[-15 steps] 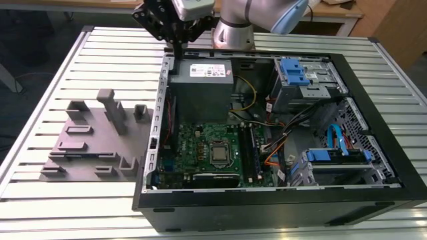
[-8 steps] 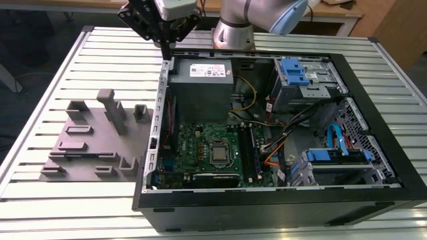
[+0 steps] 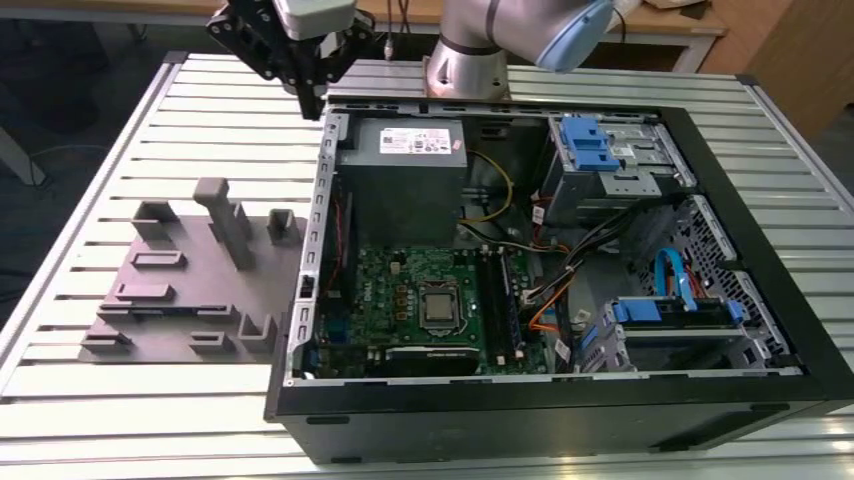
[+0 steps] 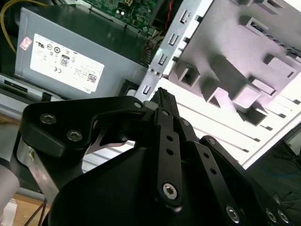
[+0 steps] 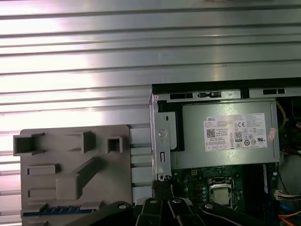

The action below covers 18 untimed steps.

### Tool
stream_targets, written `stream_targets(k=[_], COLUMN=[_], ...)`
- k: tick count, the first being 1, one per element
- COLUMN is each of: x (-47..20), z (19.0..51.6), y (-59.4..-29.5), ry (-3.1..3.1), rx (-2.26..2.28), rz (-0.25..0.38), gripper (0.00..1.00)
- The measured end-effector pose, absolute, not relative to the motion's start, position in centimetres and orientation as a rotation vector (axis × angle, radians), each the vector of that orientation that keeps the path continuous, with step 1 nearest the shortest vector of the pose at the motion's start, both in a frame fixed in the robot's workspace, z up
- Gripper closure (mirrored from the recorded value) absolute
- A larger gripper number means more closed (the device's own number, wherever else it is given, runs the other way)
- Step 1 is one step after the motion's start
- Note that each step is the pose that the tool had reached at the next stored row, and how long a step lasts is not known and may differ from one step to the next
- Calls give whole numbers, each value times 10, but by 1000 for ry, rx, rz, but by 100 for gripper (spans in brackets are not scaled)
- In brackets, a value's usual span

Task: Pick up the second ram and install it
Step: 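Reach for the second ram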

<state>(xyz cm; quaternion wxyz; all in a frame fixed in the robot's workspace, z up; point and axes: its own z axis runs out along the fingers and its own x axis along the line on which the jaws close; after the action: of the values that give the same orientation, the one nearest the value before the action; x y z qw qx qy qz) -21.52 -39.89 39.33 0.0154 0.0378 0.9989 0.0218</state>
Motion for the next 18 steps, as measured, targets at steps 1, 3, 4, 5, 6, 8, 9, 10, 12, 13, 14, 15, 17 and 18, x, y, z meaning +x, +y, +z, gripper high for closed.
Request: stream_targets(k=[1,3,4,5,6,8,9,10,12,13,14,15,17,18], x=[-218,-224,-227,-231,-235,-243,-247,-251,-258,-262,-265,-269,-276,-279], z=[393,393,393,393,393,393,393,393,393,393,393,393,393,393], y=[-399,-399,-399,-399,-399,-399,-399,-399,-399,-399,-399,-399,-399,-399], ry=[3108,3108,3108,3108,3107,3107,3107,3106,3106,3106,3106,3106,3106,3106], rx=[117,118,118,118,117,118,118,118,117,118,118,118,117,117], rz=[68,68,68,68,68,68,68,68,68,68,68,68,68,68], gripper=[89,89,89,89,89,89,89,89,89,89,89,89,89,89])
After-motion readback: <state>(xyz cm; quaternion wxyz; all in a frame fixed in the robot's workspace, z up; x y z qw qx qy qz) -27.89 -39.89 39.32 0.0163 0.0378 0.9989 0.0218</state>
